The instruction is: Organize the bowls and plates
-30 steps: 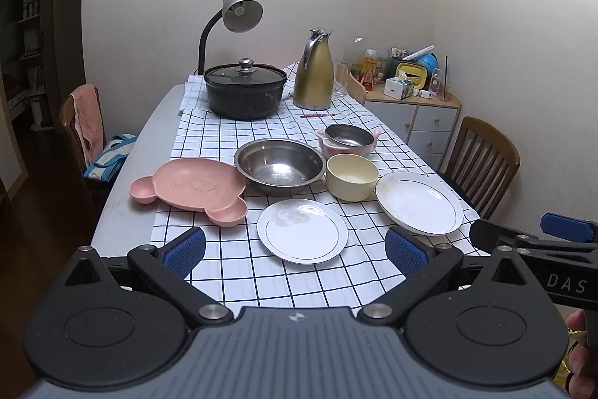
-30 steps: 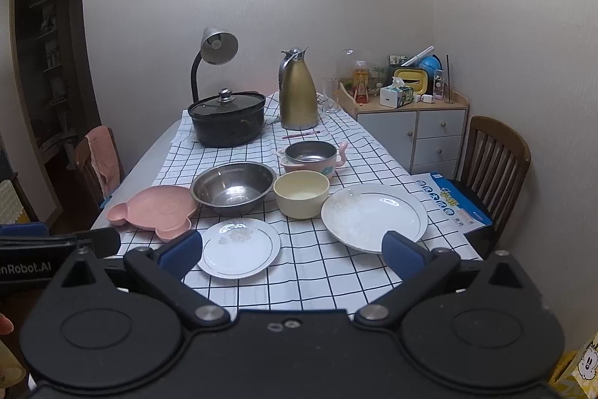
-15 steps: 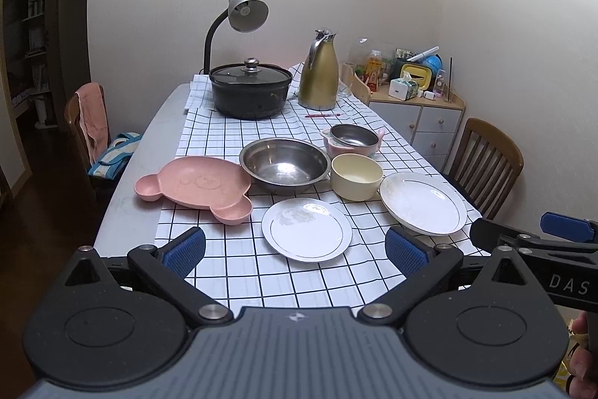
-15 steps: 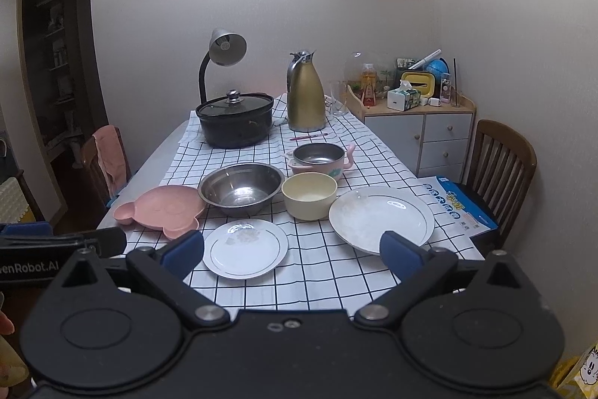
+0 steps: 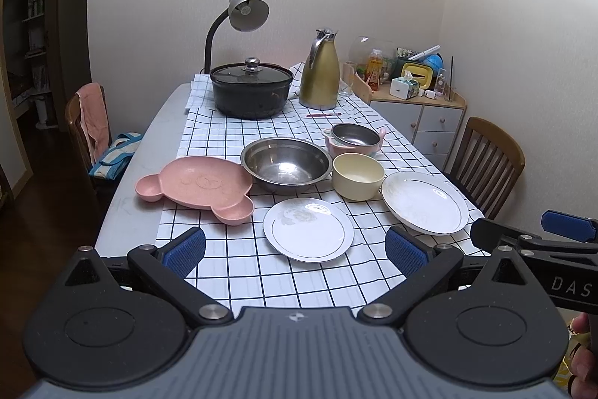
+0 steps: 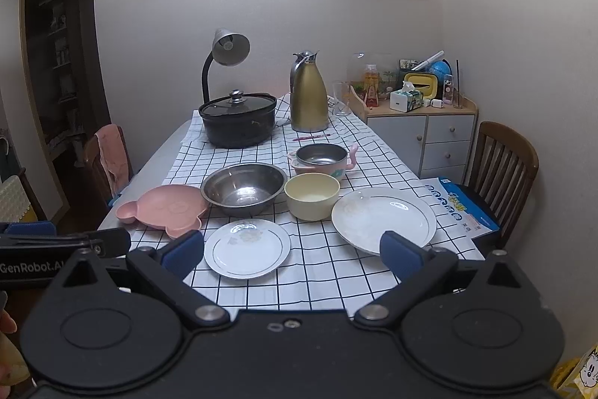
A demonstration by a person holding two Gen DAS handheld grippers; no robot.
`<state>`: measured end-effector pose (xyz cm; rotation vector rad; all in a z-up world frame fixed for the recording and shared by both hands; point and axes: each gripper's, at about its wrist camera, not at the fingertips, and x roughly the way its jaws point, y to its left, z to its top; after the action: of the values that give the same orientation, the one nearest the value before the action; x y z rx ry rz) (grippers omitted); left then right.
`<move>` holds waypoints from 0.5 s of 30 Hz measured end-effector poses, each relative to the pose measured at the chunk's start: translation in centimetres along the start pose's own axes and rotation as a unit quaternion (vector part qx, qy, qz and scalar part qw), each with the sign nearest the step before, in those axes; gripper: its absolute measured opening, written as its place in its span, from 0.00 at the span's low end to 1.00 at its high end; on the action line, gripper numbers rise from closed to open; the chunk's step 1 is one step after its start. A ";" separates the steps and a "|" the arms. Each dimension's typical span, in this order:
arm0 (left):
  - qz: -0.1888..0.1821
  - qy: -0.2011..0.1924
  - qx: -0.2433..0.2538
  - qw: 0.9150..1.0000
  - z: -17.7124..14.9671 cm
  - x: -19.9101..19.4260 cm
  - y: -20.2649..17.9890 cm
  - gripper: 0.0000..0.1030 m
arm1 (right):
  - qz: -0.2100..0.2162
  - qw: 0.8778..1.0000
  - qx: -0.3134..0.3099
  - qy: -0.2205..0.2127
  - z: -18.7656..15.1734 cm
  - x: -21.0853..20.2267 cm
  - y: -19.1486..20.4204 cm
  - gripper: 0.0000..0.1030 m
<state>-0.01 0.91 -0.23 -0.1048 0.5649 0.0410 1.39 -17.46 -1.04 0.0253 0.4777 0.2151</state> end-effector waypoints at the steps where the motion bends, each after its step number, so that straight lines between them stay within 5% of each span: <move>1: 0.001 -0.001 0.000 1.000 0.1 0.0 0.0 1.00 | 0.000 1.000 0.000 -0.001 0.0 0.1 0.0 0.98; 15: 0.017 -0.003 0.001 1.000 1.0 1.2 -1.3 1.00 | 0.011 1.000 -0.001 -0.001 0.6 1.5 -1.2 0.98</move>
<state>1.63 -0.27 0.09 -0.0933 0.5599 0.0733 3.24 -18.27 -1.25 0.0278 0.4755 0.2368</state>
